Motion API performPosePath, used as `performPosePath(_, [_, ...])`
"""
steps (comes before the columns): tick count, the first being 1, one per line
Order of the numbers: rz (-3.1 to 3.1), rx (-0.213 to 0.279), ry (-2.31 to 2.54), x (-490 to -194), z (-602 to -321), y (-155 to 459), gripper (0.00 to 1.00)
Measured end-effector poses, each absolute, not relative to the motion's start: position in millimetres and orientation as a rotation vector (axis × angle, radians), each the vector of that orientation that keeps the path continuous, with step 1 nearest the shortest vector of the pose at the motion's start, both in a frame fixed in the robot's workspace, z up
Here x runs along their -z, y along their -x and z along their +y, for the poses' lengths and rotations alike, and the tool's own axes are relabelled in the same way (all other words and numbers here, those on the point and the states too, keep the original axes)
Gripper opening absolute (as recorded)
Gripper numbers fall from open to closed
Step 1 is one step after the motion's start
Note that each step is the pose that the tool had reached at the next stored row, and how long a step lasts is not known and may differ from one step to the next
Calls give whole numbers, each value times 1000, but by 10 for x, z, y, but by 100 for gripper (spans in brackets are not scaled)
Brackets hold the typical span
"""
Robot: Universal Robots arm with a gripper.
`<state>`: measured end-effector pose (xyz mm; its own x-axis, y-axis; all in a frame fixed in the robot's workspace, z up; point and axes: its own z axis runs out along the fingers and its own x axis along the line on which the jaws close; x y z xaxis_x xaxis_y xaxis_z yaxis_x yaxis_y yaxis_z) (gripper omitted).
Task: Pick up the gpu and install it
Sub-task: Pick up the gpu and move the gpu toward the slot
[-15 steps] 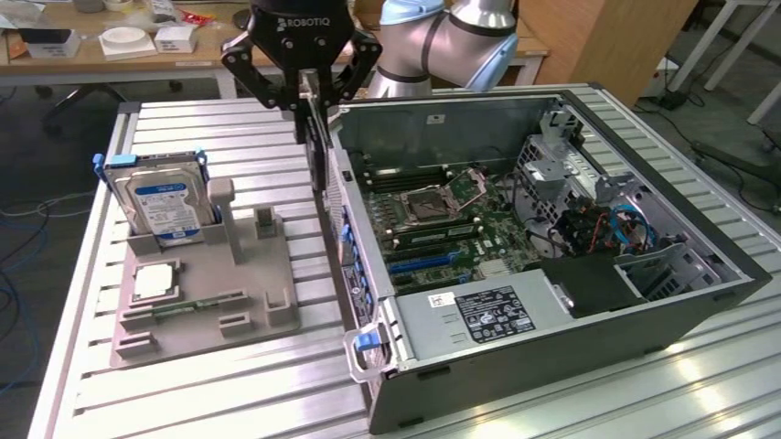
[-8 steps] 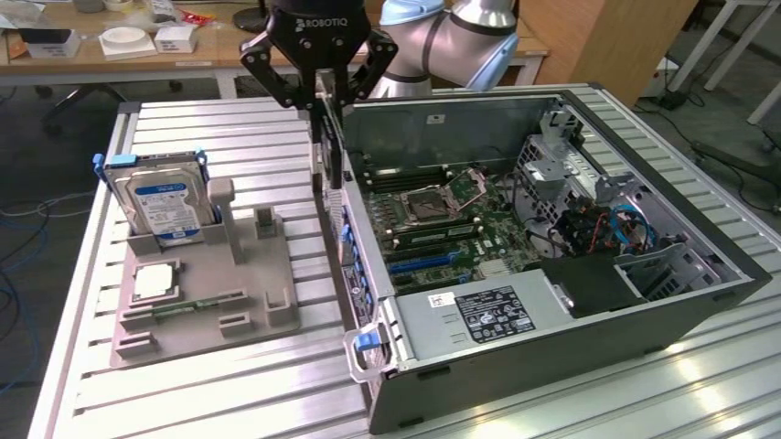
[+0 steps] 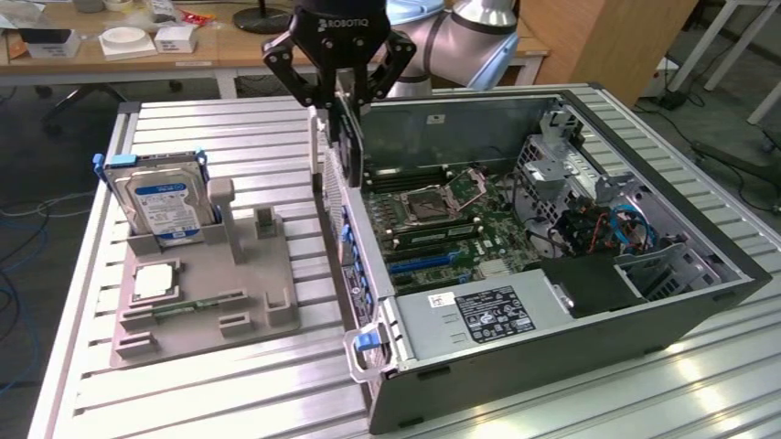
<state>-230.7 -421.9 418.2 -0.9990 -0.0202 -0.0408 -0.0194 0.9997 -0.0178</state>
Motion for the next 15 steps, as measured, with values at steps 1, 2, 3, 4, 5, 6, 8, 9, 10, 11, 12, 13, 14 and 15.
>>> performPosePath(1, [3100, 27, 31, -4181, -4219, 2284, 27])
performPosePath(2, [3100, 27, 31, -4181, -4219, 2257, 27])
performPosePath(3, [3100, 27, 31, -4180, -4219, 2232, 27])
performPosePath(4, [3100, 27, 31, -4180, -4220, 2210, 27])
performPosePath(5, [3100, 27, 31, -4180, -4220, 2190, 27])
performPosePath(6, [3100, 27, 31, -4179, -4220, 2170, 27])
performPosePath(8, [3099, 27, 31, -4179, -4219, 2132, 27])
performPosePath(9, [3099, 27, 31, -4179, -4219, 2112, 27])
performPosePath(10, [3099, 27, 31, -4178, -4220, 2095, 27])
performPosePath(11, [3099, 27, 31, -4178, -4219, 2079, 27])
performPosePath(12, [3099, 27, 31, -4178, -4220, 2063, 27])
performPosePath(13, [3098, 27, 31, -4177, -4220, 2049, 27])
performPosePath(14, [3098, 27, 31, -4177, -4220, 2029, 27])
performPosePath(15, [3098, 27, 31, -4177, -4220, 2009, 27])
